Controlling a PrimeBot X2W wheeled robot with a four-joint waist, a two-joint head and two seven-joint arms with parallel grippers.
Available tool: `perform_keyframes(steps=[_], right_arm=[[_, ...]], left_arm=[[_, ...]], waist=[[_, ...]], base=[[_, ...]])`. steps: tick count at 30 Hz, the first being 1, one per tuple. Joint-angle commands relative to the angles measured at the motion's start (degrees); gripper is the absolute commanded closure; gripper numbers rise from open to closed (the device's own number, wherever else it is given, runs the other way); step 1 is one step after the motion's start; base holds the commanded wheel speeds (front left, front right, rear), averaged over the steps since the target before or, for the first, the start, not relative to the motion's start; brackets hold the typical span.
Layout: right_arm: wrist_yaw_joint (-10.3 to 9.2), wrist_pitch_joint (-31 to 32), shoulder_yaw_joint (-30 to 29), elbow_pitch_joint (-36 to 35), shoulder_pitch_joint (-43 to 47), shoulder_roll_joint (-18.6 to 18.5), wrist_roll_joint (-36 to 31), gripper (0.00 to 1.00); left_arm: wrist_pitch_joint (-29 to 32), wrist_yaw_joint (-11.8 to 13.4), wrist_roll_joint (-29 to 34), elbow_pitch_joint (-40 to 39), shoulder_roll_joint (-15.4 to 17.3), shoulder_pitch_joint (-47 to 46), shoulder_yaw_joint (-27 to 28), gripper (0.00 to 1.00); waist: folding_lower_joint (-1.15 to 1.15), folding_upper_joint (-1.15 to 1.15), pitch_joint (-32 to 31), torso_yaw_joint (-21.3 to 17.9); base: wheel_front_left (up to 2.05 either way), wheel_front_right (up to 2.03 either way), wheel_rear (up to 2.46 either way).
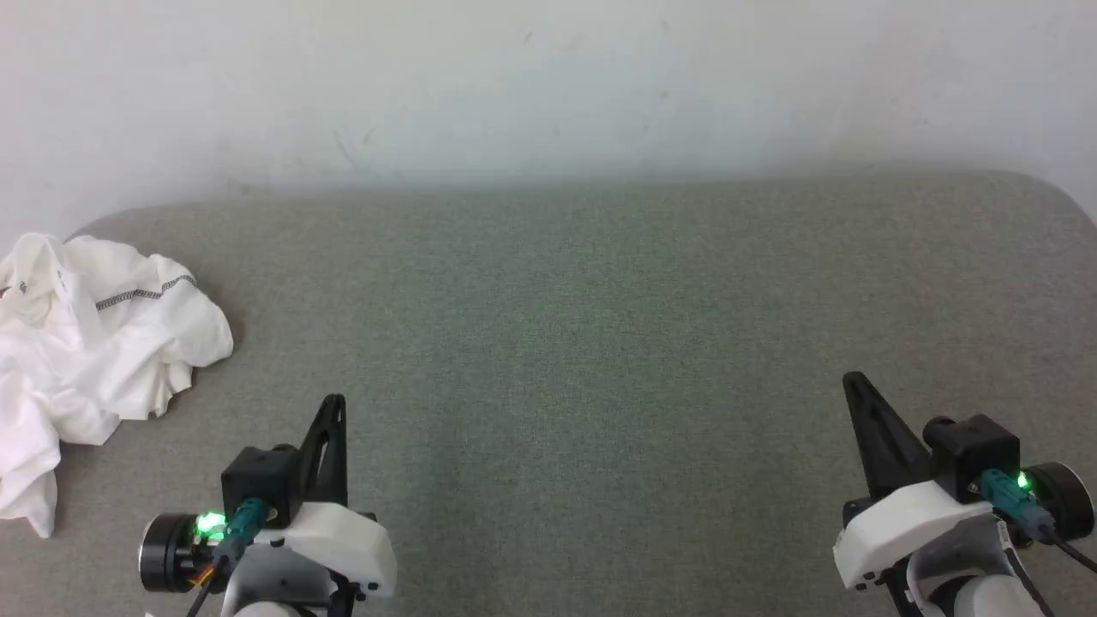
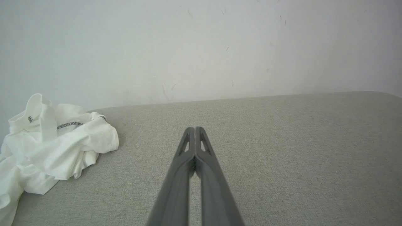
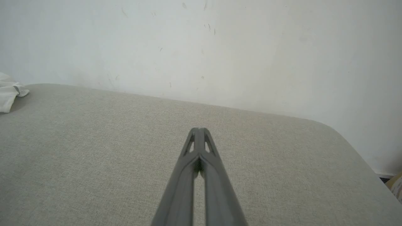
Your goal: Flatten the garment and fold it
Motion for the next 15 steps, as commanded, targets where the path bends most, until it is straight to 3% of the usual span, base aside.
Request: perform_keyframes(steps=[1, 15], right_arm=[[-0.06, 0.0, 0.0, -0.1, -0.3, 0.1, 0.0, 1.0], [-0.06, 0.0, 0.0, -0.1, -0.3, 0.1, 0.0, 1.0]], left_arm=[[0.0, 0.2, 0.2, 0.1, 0.1, -0.6, 0.0, 1.0], [0.0, 0.2, 0.2, 0.1, 0.1, -0.6, 0.0, 1.0]], waist=[[0.0, 0.0, 0.0, 0.0], [0.0, 0.0, 0.0, 0.0]], base=[[0.0, 0.0, 0.0], [0.0, 0.0, 0.0]])
